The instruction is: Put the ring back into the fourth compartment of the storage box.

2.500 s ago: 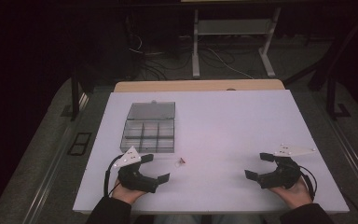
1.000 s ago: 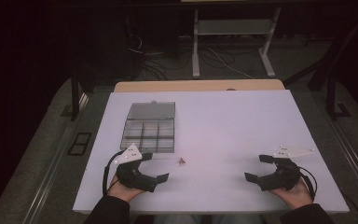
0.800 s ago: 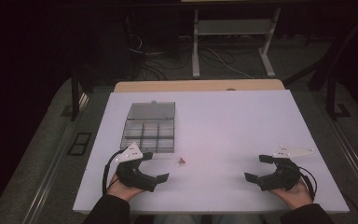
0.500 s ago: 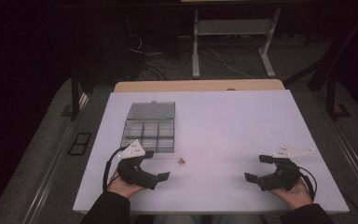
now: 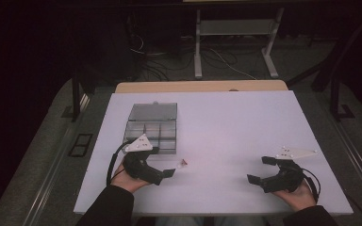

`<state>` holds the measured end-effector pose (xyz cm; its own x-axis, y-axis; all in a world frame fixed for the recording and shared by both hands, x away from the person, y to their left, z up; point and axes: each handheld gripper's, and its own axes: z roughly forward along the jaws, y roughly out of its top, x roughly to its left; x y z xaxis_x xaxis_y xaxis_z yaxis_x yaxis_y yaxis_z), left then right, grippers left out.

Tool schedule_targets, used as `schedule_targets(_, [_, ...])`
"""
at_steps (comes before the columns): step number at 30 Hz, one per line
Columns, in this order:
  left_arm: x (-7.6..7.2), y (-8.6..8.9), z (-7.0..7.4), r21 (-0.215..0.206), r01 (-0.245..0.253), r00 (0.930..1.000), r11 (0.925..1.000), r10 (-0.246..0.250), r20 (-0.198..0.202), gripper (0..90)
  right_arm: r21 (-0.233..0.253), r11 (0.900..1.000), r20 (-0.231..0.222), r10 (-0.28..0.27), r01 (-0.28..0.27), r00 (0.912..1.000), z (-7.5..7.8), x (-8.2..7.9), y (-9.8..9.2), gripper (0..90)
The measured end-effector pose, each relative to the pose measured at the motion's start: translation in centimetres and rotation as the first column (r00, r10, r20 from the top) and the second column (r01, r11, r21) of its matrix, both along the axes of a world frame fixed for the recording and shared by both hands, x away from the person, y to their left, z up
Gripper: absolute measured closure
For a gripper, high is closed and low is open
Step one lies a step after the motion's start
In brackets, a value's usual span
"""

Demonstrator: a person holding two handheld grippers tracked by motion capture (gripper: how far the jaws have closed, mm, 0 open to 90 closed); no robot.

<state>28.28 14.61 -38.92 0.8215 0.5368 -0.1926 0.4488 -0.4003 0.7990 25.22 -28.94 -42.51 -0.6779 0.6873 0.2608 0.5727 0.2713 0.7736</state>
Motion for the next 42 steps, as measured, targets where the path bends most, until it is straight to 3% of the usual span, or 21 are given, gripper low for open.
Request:
schedule_targets(21, [1.9, -1.7, -1.4, 0.063, 0.032, 0.9986, 0.9975, -0.029, -0.043, 0.0, -0.008, 1.000, -0.001, 0.011, -0.011, 0.9999, -0.1, 0.0, 0.1, 0.3])
schedule_targets(42, [2.6, -3.6, -2.7, 0.156, 0.085, 0.9943, 0.9842, -0.073, -0.078, 0.0, -0.013, 1.000, 0.000, 0.017, -0.017, 0.9999, -0.2, 0.0, 0.2, 0.3])
